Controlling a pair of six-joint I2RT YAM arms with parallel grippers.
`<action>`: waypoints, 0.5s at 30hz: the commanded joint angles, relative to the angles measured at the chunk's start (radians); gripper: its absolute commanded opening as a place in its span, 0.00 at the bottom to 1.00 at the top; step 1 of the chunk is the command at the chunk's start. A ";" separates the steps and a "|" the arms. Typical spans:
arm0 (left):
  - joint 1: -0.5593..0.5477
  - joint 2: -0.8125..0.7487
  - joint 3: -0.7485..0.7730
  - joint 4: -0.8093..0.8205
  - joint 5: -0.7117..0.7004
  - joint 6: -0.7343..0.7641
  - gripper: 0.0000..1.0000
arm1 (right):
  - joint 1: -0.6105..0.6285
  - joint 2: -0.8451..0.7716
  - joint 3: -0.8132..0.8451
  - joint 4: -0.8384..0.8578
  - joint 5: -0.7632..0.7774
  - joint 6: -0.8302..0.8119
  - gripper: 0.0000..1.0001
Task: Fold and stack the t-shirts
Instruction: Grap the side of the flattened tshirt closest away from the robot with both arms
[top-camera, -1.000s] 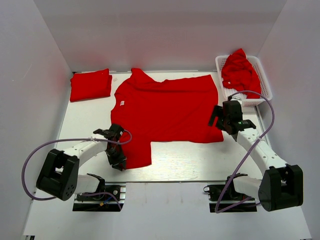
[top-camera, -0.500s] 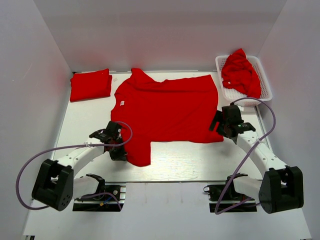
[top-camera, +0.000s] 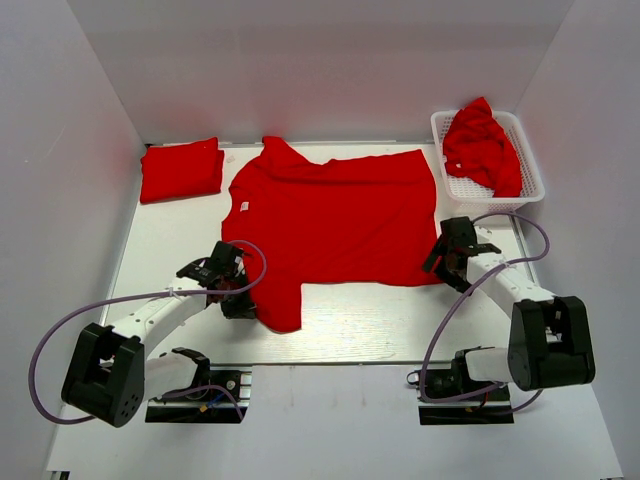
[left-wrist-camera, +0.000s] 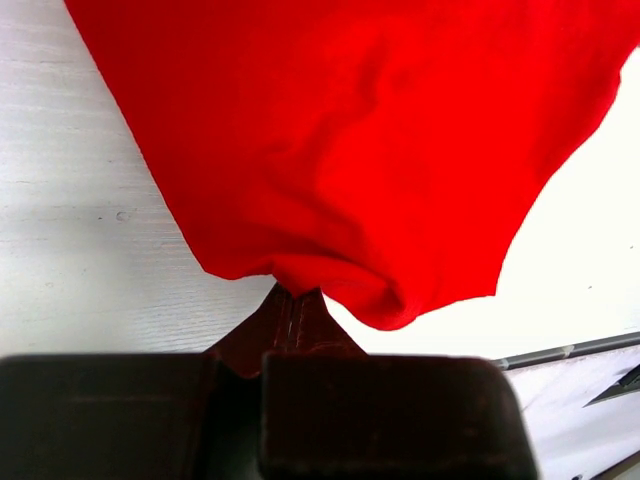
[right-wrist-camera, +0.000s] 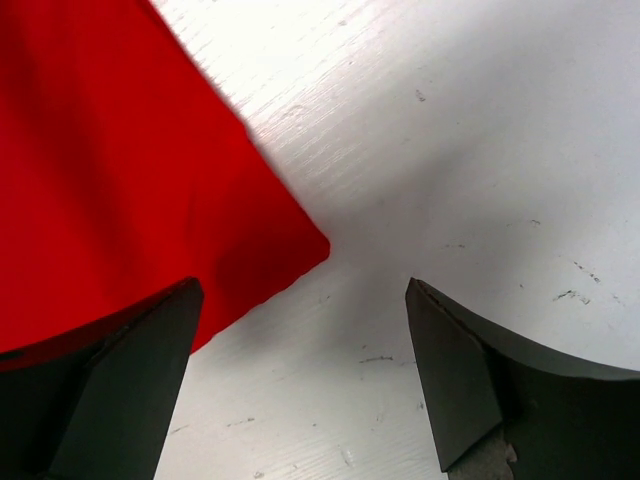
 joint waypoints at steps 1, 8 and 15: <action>-0.003 -0.019 0.004 0.018 0.024 0.013 0.00 | -0.016 0.008 -0.010 0.037 0.036 0.045 0.87; -0.003 -0.019 0.004 0.009 0.033 0.022 0.00 | -0.039 0.040 -0.028 0.109 -0.006 0.050 0.64; -0.003 -0.028 0.004 0.009 0.053 0.022 0.00 | -0.051 0.071 -0.067 0.134 -0.049 0.041 0.59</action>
